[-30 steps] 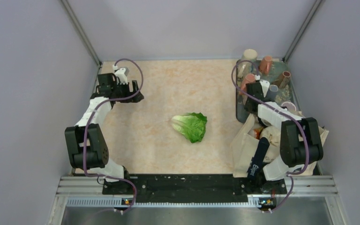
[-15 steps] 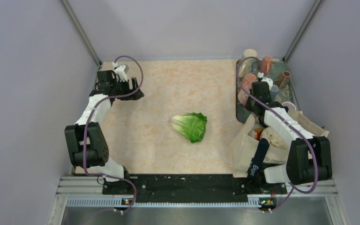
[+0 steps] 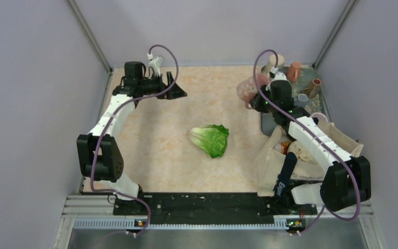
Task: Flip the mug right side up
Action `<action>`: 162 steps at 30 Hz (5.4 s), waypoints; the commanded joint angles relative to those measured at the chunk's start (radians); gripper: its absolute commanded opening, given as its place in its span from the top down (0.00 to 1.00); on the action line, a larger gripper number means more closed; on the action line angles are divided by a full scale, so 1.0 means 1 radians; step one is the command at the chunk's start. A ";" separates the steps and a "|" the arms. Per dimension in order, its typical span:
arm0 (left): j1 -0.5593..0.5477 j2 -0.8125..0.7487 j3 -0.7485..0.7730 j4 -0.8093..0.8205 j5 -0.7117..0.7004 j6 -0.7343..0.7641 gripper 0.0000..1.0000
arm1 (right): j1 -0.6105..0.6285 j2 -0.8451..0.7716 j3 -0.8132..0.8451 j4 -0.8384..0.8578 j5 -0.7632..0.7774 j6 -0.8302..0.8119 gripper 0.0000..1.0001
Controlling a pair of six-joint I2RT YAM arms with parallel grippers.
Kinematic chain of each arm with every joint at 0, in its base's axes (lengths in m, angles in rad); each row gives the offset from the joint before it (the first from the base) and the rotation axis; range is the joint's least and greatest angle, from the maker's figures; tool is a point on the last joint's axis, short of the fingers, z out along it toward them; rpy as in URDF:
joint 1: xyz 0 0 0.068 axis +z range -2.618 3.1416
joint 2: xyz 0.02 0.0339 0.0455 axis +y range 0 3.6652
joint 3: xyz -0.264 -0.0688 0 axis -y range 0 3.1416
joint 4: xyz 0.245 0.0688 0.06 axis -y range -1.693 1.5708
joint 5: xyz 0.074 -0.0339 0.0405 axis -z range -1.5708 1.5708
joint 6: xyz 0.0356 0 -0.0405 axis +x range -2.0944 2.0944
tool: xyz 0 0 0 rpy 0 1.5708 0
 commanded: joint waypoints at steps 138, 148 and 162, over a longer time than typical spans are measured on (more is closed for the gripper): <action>0.189 0.124 0.492 -0.627 -0.278 0.698 0.33 | -0.013 0.613 0.362 0.088 0.738 0.177 1.00; 0.173 0.122 0.493 -0.653 -0.207 0.598 0.33 | -0.013 0.280 0.142 0.291 0.475 0.045 1.00; 0.062 0.123 0.482 -0.324 0.103 0.012 0.27 | 0.107 0.082 0.174 0.508 0.046 0.091 1.00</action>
